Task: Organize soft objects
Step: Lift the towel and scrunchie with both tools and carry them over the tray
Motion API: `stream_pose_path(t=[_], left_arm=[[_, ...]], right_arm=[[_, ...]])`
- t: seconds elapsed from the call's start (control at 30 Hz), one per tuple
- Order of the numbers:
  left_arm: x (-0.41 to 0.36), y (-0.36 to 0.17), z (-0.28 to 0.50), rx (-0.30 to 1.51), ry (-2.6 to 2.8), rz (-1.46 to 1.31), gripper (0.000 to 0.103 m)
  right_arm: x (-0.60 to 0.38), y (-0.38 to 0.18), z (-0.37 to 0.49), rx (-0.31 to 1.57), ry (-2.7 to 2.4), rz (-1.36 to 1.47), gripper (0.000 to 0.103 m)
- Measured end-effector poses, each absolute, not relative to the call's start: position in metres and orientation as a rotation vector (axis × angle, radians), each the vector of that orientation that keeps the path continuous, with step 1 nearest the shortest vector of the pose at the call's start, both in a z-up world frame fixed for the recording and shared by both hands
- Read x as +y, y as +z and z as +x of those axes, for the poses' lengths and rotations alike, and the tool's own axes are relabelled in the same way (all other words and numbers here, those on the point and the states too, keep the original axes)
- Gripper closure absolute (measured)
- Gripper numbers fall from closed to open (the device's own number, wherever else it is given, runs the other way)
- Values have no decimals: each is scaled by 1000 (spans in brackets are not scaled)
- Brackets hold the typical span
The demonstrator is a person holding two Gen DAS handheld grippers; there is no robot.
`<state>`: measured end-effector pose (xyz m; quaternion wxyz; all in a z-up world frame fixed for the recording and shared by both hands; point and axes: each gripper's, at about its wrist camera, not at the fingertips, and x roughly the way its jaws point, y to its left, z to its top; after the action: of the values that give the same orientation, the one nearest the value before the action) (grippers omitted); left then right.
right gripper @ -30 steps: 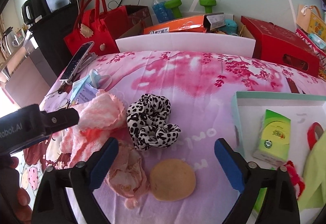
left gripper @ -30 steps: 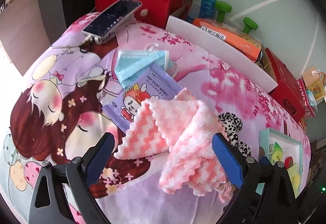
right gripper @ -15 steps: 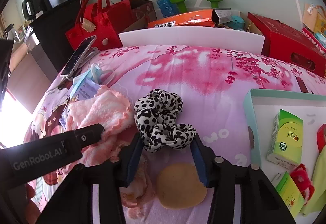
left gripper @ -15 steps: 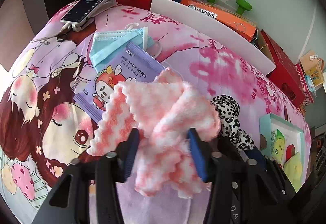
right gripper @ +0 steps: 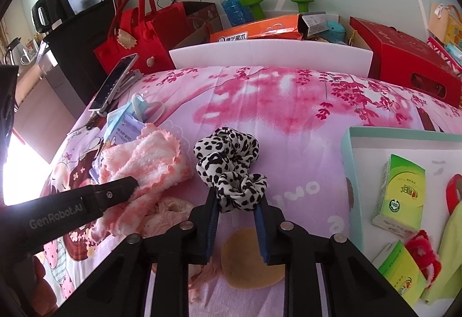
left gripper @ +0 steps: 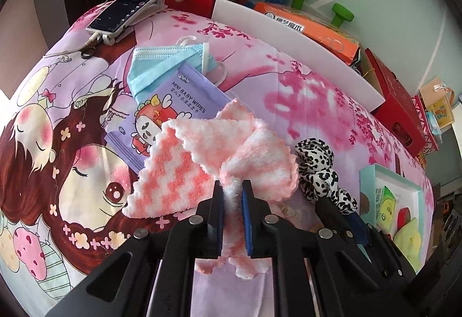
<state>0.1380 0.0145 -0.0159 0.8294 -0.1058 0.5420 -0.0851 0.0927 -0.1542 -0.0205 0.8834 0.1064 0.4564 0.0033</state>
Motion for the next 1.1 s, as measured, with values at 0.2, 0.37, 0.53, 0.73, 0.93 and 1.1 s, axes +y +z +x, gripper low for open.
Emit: stream_pose_path(t=[0.2,0.37,0.53,0.73,0.93,1.1], left_arm=[[15,-8,135,1122,-192,-223,93],[16,2,131,1100,-200,-224,93],[19,15,126,1066,-211,-231,93],[25,41,117,1000,-241,-257,94],[34,69,106,923,-262,-290,94],[44,85,99,869,-259,-316,94]], right_arm=[[-160,-10,88,934,-3,232,78],[-164,2,84,908,-10,229,78],[-169,19,78,869,-21,225,78],[-176,41,68,818,-37,219,78],[-184,58,58,777,-52,221,78],[-189,63,54,766,-63,224,78]])
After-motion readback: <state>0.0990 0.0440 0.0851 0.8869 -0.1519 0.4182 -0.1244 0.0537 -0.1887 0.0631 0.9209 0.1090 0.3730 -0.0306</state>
